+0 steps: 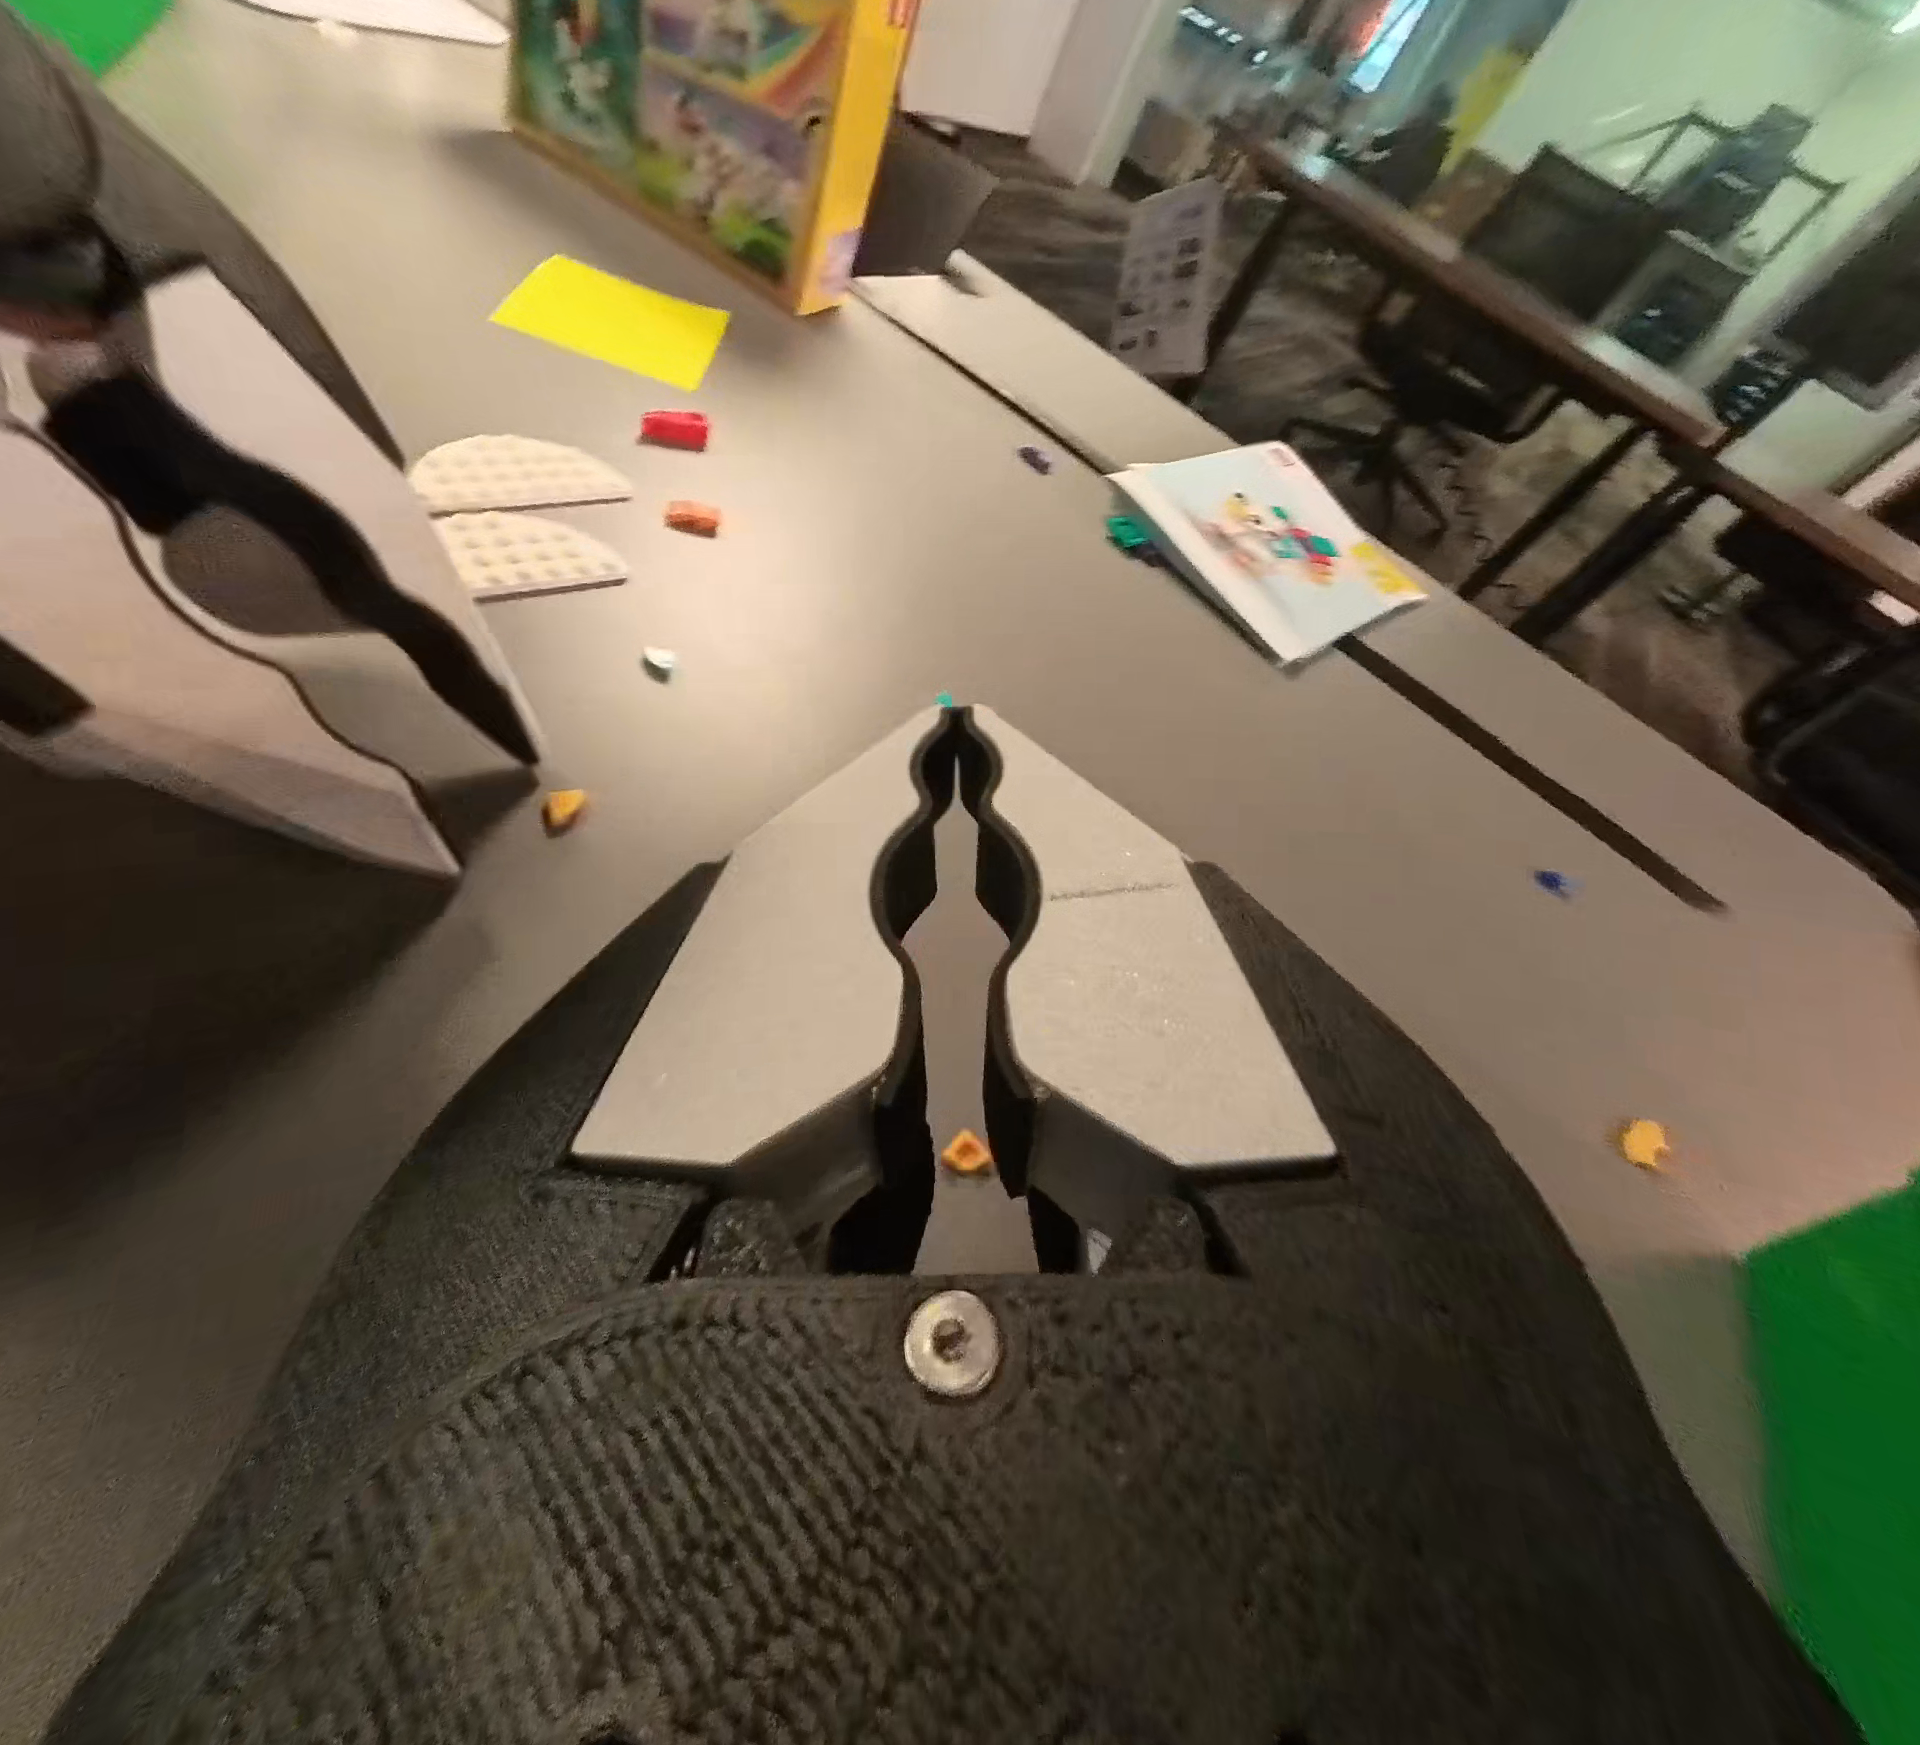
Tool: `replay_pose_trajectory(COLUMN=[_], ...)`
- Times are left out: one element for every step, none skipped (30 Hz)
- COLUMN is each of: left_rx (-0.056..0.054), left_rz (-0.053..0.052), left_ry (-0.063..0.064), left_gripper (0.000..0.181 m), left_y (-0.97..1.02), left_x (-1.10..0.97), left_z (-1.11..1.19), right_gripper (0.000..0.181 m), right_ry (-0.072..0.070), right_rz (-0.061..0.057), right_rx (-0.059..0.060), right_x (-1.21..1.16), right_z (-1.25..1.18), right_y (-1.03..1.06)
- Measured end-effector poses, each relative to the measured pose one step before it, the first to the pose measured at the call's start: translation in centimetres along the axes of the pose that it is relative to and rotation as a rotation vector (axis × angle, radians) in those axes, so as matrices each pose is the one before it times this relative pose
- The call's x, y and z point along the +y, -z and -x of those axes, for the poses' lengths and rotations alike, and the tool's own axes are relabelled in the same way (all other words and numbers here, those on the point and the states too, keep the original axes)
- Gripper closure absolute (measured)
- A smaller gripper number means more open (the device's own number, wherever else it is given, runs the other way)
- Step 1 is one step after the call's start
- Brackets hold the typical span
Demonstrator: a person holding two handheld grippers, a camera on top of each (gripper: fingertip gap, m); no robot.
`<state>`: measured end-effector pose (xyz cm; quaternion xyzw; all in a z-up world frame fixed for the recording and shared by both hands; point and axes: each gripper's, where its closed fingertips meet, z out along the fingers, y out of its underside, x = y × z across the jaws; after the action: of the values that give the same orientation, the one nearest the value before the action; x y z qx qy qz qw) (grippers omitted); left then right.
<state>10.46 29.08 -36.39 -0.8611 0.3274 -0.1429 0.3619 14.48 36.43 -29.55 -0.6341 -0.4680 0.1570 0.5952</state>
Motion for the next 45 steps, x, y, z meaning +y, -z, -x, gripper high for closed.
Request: replay_pose_trajectory(left_rx=[-0.0073, 0.0120, -0.0042, -0.0072, -0.0004, 0.0100, 0.0028, 0.0032, -0.0002, 0.0075, 0.0053, 0.0024, -0.0018, -0.0168, -0.0294, -0.0237, -0.0166, -0.0201, -0.0317, -0.0448, -0.0560, -0.0659, -0.0636, -0.0477, -0.0388, -0.0366, -0.0480, -0.0384, -0.0276, -0.0188, -0.0036, -0.0103, -0.0137, 0.0158, 0.0167, 0.0231, 0.0009, -0.0140, -0.0107, -0.0139, -0.0269, -0.0148, -0.0242, -0.0386, -0.0287], left_rz=[0.0184, -0.0200, 0.0057, 0.0031, -0.0019, -0.0017, -0.0032, -0.0039, -0.0010, 0.0026, 0.0016, 0.0009, 0.0015, 0.0042, -0.0033, -0.0252, -0.0419, -0.0499, -0.0425, -0.0325, -0.0218, -0.0082, 0.0040, 0.0192, 0.0308, 0.0384, 0.0339, 0.0353, 0.0464, 0.0577, 0.0594, 0.0496, 0.0327, 0.0283, 0.0460, 0.0467, 0.0231, 0.0093, 0.0044, -0.0014, -0.0104, -0.0132, -0.0193, -0.0379, -0.0445], left_ry=[-0.0072, 0.0056, 0.0069, 0.0011, 0.0017, 0.0031, -0.0008, -0.0090, -0.0037, -0.0029, -0.0032, -0.0055, 0.0028, 0.0070, -0.0047, -0.0054, 0.0040, 0.0093, 0.0108, 0.0073, 0.0061, 0.0106, 0.0205, 0.0303, 0.0331, 0.0312, 0.0301, 0.0240, 0.0295, 0.0301, 0.0156, 0.0133, 0.0223, 0.0250, 0.0362, 0.0134, -0.0106, -0.0244, -0.0272, -0.0218, -0.0144, -0.0092, -0.0010, 0.0005, 0.0018], left_gripper=[0.151, 0.154, 0.154, 0.154, 0.155, 0.156, 0.160, 0.165, 0.169, 0.174, 0.176, 0.177, 0.177, 0.178, 0.179, 0.180, 0.180, 0.180, 0.180, 0.180, 0.180, 0.180, 0.180, 0.180, 0.180, 0.179, 0.179, 0.180, 0.180, 0.180, 0.179, 0.179, 0.176, 0.154, 0.138, 0.126, 0.111, 0.103, 0.102, 0.102, 0.102, 0.102, 0.102, 0.102, 0.104], left_y=[-0.609, -0.227, -0.196, -0.135, -0.094, -0.093, -0.063, -0.044, -0.018, -0.022, -0.008, 0.027, 0.073, 0.187, 0.448, 0.885, 1.435, 1.896, 2.270, 2.527, 2.635, 2.596, 2.391, 2.103, 1.758, 1.387, 1.026, 0.698, 0.410, 0.207, 0.061, -0.082, -0.226, -0.412, -0.497, -0.489, -0.401, -0.250, -0.119, 0.002, 0.083, 0.133, 0.239, 0.441, 0.633], left_x=[0.078, -0.500, -0.097, -0.072, -0.080, -0.064, -0.057, -0.041, -0.010, 0.012, 0.004, 0.033, 0.066, 0.139, 0.087, -0.209, -0.473, -0.550, -0.417, -0.250, -0.020, 0.275, 0.547, 0.805, 1.025, 1.180, 1.158, 1.156, 1.258, 1.375, 1.368, 1.198, 0.857, 0.673, 0.806, 0.682, 0.351, 0.178, 0.118, -0.017, -0.169, -0.227, -0.381, -0.637, -0.745], left_z=[0.205, -0.077, 0.208, 0.238, 0.144, -0.047, 0.000, -0.074, -0.021, -0.151, -0.095, -0.008, 0.071, 0.274, 0.420, 0.294, 0.208, 0.314, 0.606, 0.957, 1.353, 1.759, 2.015, 1.989, 1.978, 1.993, 2.127, 1.937, 1.712, 1.490, 1.121, 1.107, 1.072, 0.544, 0.456, 0.235, 0.357, 0.364, 0.134, 0.116, 0.275, 0.101, 0.221, 0.326, 0.034], right_gripper=[0.181, 0.181, 0.181, 0.181, 0.181, 0.181, 0.181, 0.181, 0.181, 0.181, 0.181, 0.181, 0.181, 0.181, 0.181, 0.181, 0.181, 0.181, 0.181, 0.181, 0.181, 0.181, 0.181, 0.181, 0.181, 0.181, 0.181, 0.181, 0.181, 0.181, 0.181, 0.181, 0.167, 0.153, 0.144, 0.132, 0.127, 0.128, 0.128, 0.128, 0.128, 0.128, 0.126, 0.124, 0.123], right_ry=[-0.0034, 0.0000, 0.0041, 0.0059, 0.0056, 0.0057, 0.0075, 0.0105, 0.0134, 0.0159, 0.0191, 0.0215, 0.0227, 0.0262, 0.0299, 0.0267, 0.0161, 0.0067, 0.0006, -0.0042, -0.0107, -0.0185, -0.0220, -0.0205, -0.0202, -0.0208, -0.0097, 0.0020, -0.0103, -0.0203, -0.0091, -0.0051, -0.0062, -0.0105, 0.0047, 0.0233, 0.0381, 0.0451, 0.0270, 0.0050, -0.0062, -0.0165, -0.0226, -0.0237, -0.0213], right_rz=[-0.0093, -0.0055, -0.0032, 0.0000, 0.0002, -0.0039, -0.0077, -0.0101, -0.0107, -0.0107, -0.0138, -0.0205, -0.0225, -0.0180, -0.0134, -0.0135, -0.0151, -0.0178, -0.0268, -0.0351, -0.0361, -0.0350, -0.0319, -0.0215, -0.0059, 0.0165, 0.0307, 0.0419, 0.0698, 0.0931, 0.0835, 0.0734, 0.0580, 0.0525, 0.0402, 0.0324, 0.0257, 0.0128, 0.0034, -0.0087, -0.0232, -0.0277, -0.0310, -0.0405, -0.0483], right_rx=[0.0176, 0.0109, 0.0058, 0.0010, -0.0022, -0.0036, -0.0043, -0.0054, -0.0035, -0.0006, -0.0030, -0.0109, -0.0117, -0.0079, -0.0114, -0.0178, -0.0199, -0.0147, -0.0126, -0.0227, -0.0421, -0.0608, -0.0677, -0.0709, -0.0716, -0.0631, -0.0484, -0.0514, -0.0721, -0.0792, -0.0640, -0.0324, -0.0213, -0.0113, -0.0131, -0.0118, 0.0140, 0.0290, 0.0239, 0.0120, 0.0074, 0.0171, 0.0246, 0.0290, 0.0375], right_x=[-0.017, -0.015, -0.002, 0.024, -0.016, -0.094, -0.147, -0.184, -0.200, -0.197, -0.246, -0.363, -0.441, -0.382, -0.312, -0.330, -0.443, -0.646, -1.100, -1.629, -1.980, -2.096, -2.077, -1.872, -1.530, -1.080, -0.745, -0.447, -0.038, 0.214, 0.105, 0.078, -0.004, 0.029, -0.038, -0.003, 0.001, -0.040, -0.076, -0.137, -0.211, -0.175, -0.113, -0.069, 0.095], right_z=[-0.395, -0.225, -0.089, 0.029, 0.096, 0.132, 0.160, 0.194, 0.173, 0.151, 0.196, 0.346, 0.391, 0.368, 0.439, 0.508, 0.521, 0.460, 0.478, 0.705, 1.093, 1.417, 1.512, 1.447, 1.320, 1.014, 0.683, 0.661, 0.873, 0.860, 0.616, 0.146, -0.012, -0.115, 0.058, 0.240, -0.002, -0.167, -0.125, -0.059, -0.060, -0.234, -0.363, -0.405, -0.528], right_y=[0.103, 0.052, 0.010, -0.032, -0.034, -0.026, 0.007, 0.005, 0.031, 0.037, 0.038, 0.047, 0.059, 0.047, 0.016, -0.010, -0.059, -0.147, -0.336, -0.641, -1.053, -1.511, -1.962, -2.348, -2.610, -2.760, -2.719, -2.599, -2.434, -2.183, -1.845, -1.550, -1.329, -1.108, -0.850, -0.636, -0.424, -0.222, -0.078, 0.069, 0.260, 0.531, 0.868, 1.242, 1.555])
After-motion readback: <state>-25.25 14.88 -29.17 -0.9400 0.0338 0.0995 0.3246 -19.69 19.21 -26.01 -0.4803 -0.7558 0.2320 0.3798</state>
